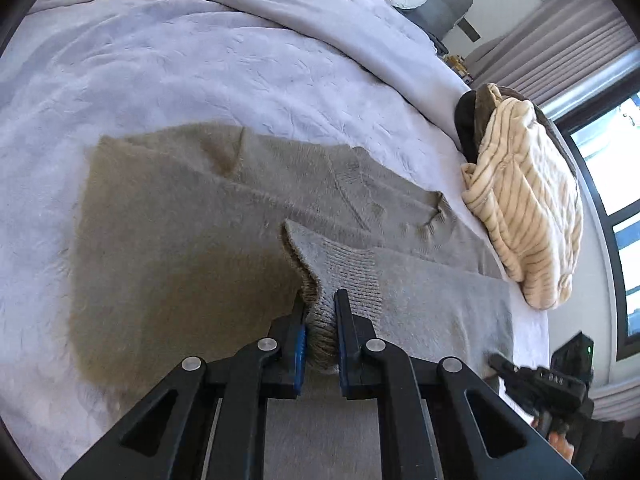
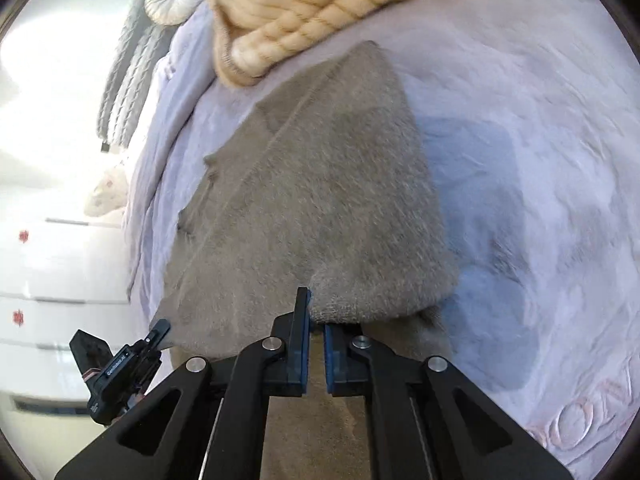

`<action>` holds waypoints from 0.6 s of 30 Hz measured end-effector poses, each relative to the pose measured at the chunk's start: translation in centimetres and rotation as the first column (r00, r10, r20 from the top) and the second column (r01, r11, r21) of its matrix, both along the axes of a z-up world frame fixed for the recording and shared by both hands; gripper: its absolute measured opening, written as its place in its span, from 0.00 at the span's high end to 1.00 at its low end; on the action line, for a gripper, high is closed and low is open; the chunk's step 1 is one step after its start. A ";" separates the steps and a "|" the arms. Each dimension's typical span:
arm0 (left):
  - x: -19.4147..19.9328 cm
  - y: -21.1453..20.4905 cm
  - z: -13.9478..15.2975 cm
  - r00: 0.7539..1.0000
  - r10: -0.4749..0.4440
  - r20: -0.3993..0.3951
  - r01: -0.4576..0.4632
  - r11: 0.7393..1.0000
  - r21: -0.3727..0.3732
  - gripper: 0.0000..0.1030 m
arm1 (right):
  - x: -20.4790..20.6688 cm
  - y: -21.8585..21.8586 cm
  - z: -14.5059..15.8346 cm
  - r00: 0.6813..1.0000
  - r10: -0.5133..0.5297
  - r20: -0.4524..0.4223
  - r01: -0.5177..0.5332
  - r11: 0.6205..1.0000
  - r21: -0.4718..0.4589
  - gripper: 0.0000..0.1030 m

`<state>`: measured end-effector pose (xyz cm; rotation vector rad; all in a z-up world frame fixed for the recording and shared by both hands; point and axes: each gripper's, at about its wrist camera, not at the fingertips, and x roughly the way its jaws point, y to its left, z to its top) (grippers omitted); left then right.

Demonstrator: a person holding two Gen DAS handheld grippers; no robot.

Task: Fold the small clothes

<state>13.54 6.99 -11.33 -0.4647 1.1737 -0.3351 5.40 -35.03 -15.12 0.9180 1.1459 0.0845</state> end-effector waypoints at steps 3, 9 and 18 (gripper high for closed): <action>-1.0 0.2 -1.1 1.000 -0.013 -0.013 0.014 0.997 0.082 0.87 | 0.0 0.3 0.5 0.998 0.067 -0.008 -0.068 0.995 -0.071 0.94; -1.8 3.2 -2.7 0.997 0.054 -0.052 -0.043 0.981 0.190 0.87 | -0.8 -0.7 -0.2 0.995 0.088 -0.035 -0.091 0.993 -0.080 0.94; -2.7 4.1 0.3 0.999 0.039 -0.021 -0.033 0.969 0.246 0.86 | -2.9 -2.7 4.9 0.984 0.181 0.005 -0.175 0.958 -0.228 0.71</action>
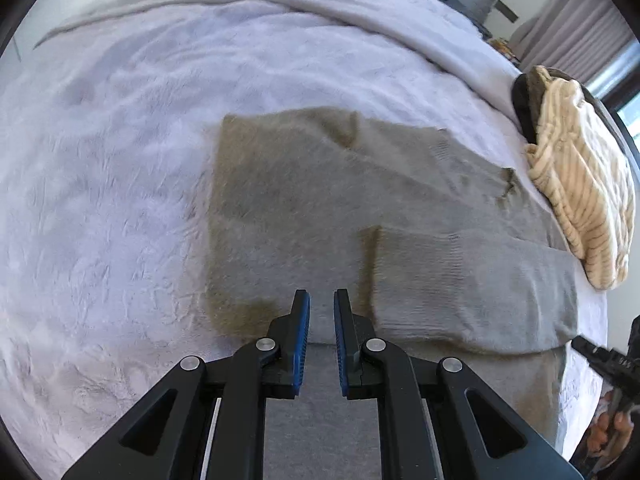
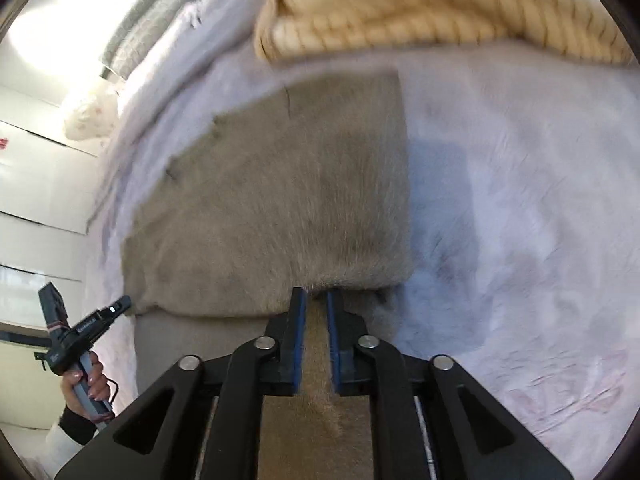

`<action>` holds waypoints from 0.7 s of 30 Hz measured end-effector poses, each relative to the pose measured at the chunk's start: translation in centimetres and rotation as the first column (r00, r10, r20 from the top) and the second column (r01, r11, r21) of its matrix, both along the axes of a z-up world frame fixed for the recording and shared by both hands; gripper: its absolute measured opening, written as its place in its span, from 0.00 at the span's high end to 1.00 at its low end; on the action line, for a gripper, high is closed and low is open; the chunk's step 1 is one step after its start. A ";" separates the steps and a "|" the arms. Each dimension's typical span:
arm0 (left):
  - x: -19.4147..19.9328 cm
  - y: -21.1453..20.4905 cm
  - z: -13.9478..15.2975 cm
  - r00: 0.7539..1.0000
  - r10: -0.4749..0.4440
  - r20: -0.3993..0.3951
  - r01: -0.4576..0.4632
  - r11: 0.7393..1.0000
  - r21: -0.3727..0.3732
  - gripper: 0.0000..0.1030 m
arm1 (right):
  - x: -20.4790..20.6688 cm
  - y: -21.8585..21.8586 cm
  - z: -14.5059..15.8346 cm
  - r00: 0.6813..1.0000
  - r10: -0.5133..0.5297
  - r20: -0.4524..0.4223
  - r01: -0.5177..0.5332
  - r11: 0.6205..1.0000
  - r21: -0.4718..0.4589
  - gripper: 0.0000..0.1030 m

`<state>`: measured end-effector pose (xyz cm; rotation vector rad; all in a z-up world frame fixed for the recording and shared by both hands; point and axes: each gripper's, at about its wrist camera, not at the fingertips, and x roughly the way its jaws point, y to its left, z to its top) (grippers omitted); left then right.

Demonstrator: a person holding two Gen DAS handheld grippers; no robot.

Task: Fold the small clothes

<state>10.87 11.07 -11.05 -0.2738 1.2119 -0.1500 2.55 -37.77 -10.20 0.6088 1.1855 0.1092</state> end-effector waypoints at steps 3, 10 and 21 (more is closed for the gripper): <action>0.3 -1.3 0.7 0.999 -0.026 0.031 0.026 1.000 0.011 0.86 | 0.5 -2.6 0.2 0.993 -0.108 0.039 0.108 0.994 0.004 0.31; 1.2 -4.8 -0.3 0.997 -0.069 0.040 0.069 0.998 0.012 0.86 | 3.5 -7.2 -4.7 0.961 -0.274 -0.036 0.273 0.918 0.288 0.36; 0.8 -6.4 -2.5 0.995 -0.098 0.025 0.096 0.992 0.088 0.86 | 6.7 -3.9 -2.0 1.000 0.025 -0.003 -0.025 0.997 -0.067 0.91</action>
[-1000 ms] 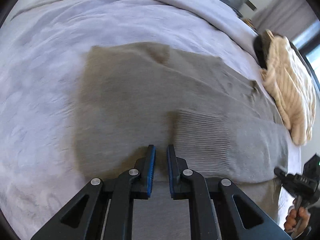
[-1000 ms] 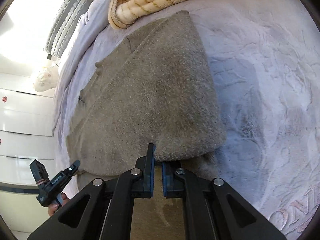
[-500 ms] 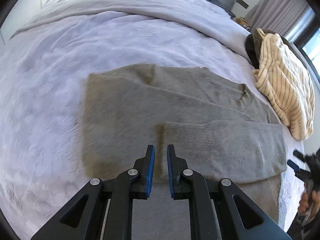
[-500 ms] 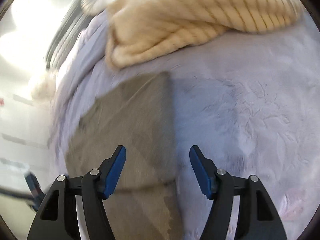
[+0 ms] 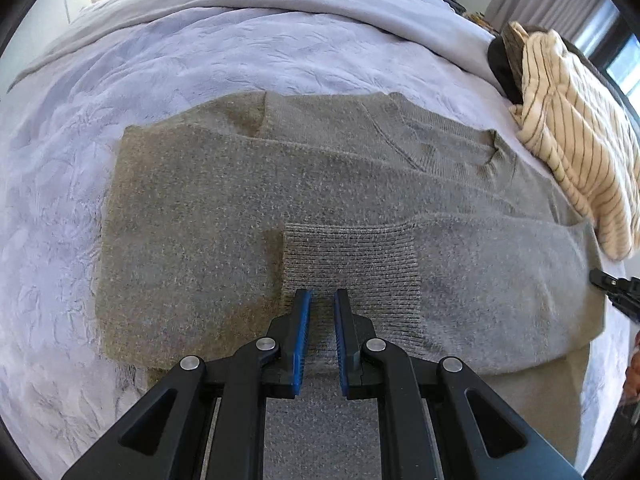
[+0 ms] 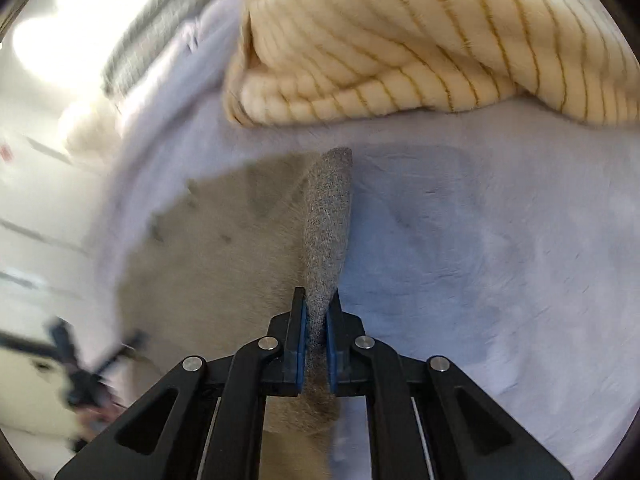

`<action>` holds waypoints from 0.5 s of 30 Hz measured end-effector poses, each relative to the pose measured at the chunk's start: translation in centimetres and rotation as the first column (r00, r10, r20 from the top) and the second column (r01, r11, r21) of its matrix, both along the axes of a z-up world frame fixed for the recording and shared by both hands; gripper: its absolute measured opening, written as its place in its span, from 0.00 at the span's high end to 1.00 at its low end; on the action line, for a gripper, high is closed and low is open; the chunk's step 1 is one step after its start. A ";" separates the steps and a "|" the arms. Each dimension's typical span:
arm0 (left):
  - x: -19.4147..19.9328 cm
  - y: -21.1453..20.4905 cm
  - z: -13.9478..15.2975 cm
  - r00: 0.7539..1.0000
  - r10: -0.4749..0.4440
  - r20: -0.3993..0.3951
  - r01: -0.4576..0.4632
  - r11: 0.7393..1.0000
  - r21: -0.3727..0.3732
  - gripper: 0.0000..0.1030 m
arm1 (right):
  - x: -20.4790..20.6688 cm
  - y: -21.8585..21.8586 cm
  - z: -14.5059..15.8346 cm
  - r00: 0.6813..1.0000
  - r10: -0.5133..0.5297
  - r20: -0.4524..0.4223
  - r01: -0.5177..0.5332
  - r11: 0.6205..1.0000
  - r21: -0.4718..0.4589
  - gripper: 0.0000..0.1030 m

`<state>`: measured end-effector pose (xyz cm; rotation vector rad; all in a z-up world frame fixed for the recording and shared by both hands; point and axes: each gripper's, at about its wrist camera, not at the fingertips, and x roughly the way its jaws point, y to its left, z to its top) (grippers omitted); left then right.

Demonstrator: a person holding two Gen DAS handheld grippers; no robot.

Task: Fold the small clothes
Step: 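Lay the cuff flat on the sweater body and open the left tool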

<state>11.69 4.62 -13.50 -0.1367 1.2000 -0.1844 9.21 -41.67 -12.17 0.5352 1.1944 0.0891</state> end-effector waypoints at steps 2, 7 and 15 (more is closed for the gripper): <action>0.0 -0.3 -0.2 1.000 -0.012 0.006 0.012 1.000 0.014 0.86 | 0.2 0.0 -1.9 0.999 0.007 -0.047 -0.010 0.998 -0.070 0.91; -0.4 0.4 0.3 1.000 -0.015 -0.003 0.015 0.997 0.071 0.86 | -1.1 -0.6 -2.2 0.997 -0.063 -0.041 0.060 0.995 -0.074 0.83; -1.6 1.9 3.0 1.000 -0.010 0.021 0.009 0.997 0.078 0.86 | -4.3 2.3 3.0 1.000 -0.015 0.023 0.019 0.982 -0.186 0.82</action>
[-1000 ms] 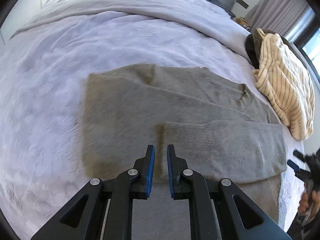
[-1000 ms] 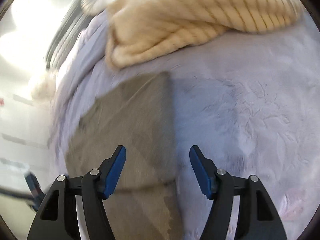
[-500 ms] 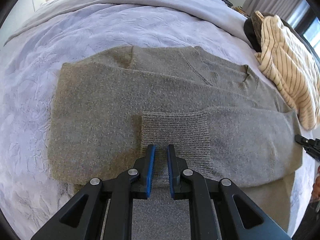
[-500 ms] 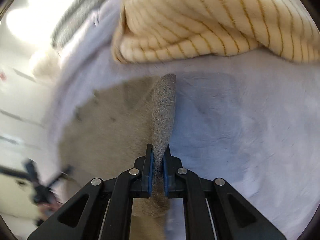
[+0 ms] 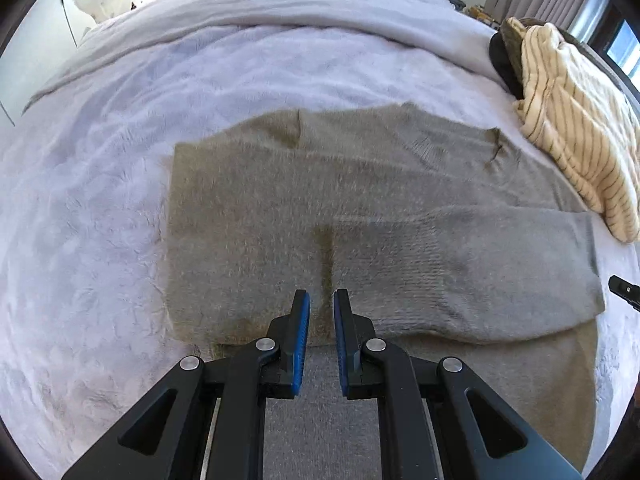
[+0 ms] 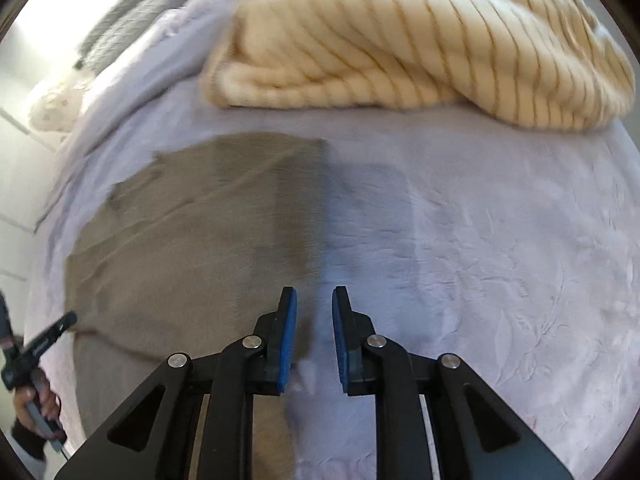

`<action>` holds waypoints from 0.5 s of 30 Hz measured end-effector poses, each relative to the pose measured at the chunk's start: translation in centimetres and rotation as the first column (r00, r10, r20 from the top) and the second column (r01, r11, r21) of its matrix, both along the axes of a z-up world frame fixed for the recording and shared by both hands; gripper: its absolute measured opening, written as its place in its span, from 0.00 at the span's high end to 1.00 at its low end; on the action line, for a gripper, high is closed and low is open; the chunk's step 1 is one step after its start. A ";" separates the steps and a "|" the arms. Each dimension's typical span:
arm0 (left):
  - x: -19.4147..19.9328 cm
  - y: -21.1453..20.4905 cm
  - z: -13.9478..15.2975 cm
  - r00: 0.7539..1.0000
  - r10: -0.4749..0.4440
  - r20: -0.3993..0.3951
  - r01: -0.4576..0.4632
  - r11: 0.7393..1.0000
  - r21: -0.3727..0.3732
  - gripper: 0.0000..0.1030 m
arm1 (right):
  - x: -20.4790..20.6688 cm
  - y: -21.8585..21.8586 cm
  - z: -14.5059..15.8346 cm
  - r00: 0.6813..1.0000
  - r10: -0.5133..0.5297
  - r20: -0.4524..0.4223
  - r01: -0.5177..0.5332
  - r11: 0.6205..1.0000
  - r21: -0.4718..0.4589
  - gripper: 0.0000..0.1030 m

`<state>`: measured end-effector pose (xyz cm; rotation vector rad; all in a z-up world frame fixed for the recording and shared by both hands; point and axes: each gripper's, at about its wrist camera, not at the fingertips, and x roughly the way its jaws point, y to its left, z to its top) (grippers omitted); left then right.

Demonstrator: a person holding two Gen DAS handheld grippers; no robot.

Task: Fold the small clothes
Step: 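Lay the cuff flat on the sweater body and open the left tool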

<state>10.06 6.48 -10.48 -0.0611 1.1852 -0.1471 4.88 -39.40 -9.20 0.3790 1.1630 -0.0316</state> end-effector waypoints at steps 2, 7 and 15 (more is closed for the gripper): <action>0.2 -0.5 0.1 1.000 -0.010 -0.001 0.010 1.000 -0.011 0.86 | 0.0 1.7 0.9 0.999 0.039 0.032 -0.039 0.999 0.003 0.82; 0.5 -3.0 -2.4 0.995 -0.042 -0.086 0.047 0.997 0.056 0.86 | 1.4 6.1 0.1 0.990 0.136 0.042 -0.138 0.989 0.047 0.82; -0.2 -3.1 -2.2 0.997 -0.046 -0.065 0.050 0.996 0.070 0.86 | 0.2 5.5 -4.8 0.993 0.099 -0.059 -0.089 0.983 0.162 0.82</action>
